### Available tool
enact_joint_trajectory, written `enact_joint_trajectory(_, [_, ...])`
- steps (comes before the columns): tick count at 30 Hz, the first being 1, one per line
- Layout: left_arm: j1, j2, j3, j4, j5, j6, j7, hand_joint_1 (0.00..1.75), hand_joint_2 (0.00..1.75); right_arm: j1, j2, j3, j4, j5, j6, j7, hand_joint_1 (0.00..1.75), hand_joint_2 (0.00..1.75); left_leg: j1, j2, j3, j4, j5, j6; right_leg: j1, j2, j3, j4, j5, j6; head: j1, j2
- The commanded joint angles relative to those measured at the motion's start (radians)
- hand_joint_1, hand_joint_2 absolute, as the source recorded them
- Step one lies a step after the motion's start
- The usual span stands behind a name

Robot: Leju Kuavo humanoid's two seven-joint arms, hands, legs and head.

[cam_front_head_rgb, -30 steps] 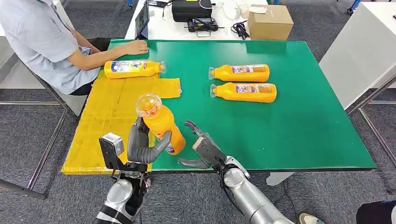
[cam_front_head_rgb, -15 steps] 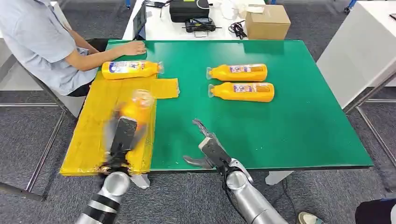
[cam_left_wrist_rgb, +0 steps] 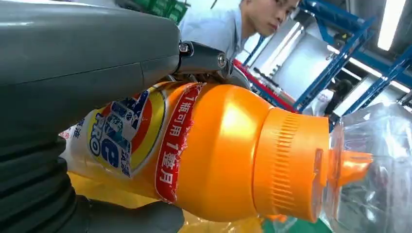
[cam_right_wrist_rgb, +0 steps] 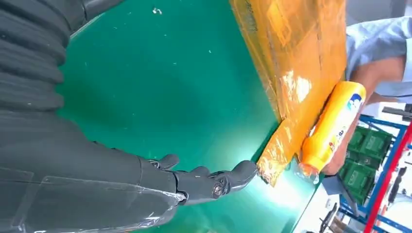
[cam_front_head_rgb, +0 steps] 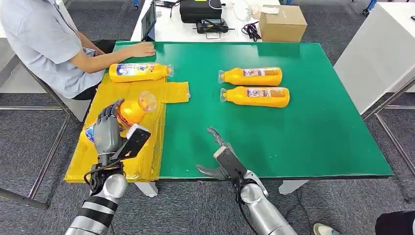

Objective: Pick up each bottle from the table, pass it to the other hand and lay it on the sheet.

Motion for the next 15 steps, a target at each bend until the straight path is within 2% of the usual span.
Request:
enact_joint_trajectory(1, [-0.074,0.021,-0.019,0.126,0.029,-0.092,-0.013,1.75,1.75,-0.023,-0.002,-0.024,0.014,0.005,0.012,-0.001,0.0,1.75,0.001,-0.001,0.001,0.0,0.0,-0.002,0.002,-0.001,0.001,0.0,0.0,-0.003,0.0,0.0])
enact_joint_trajectory(7, [-0.094,0.028,-0.029,0.168,0.026,-0.133,-0.006,1.75,1.75,-0.027,0.0,-0.022,0.016,0.007,0.016,-0.001,0.0,1.75,0.003,0.0,0.002,0.0,0.0,-0.003,0.003,0.0,0.002,0.0,0.0,-0.004,0.0,0.0])
enact_joint_trajectory(12, [-0.149,0.067,-0.121,0.315,-0.017,-0.291,-0.011,1.75,1.75,-0.034,0.003,-0.02,0.02,0.013,0.038,-0.002,0.0,1.75,0.002,-0.001,0.002,-0.001,0.0,-0.003,0.002,-0.001,0.002,0.0,0.0,-0.003,0.0,0.0])
enact_joint_trajectory(15, [-0.176,0.077,-0.146,0.384,-0.054,-0.313,0.002,1.75,1.75,-0.044,0.009,-0.02,0.029,0.015,0.042,-0.002,0.0,1.75,0.002,0.0,0.001,0.0,0.0,-0.002,0.002,0.0,0.001,0.0,0.0,-0.003,0.0,0.0])
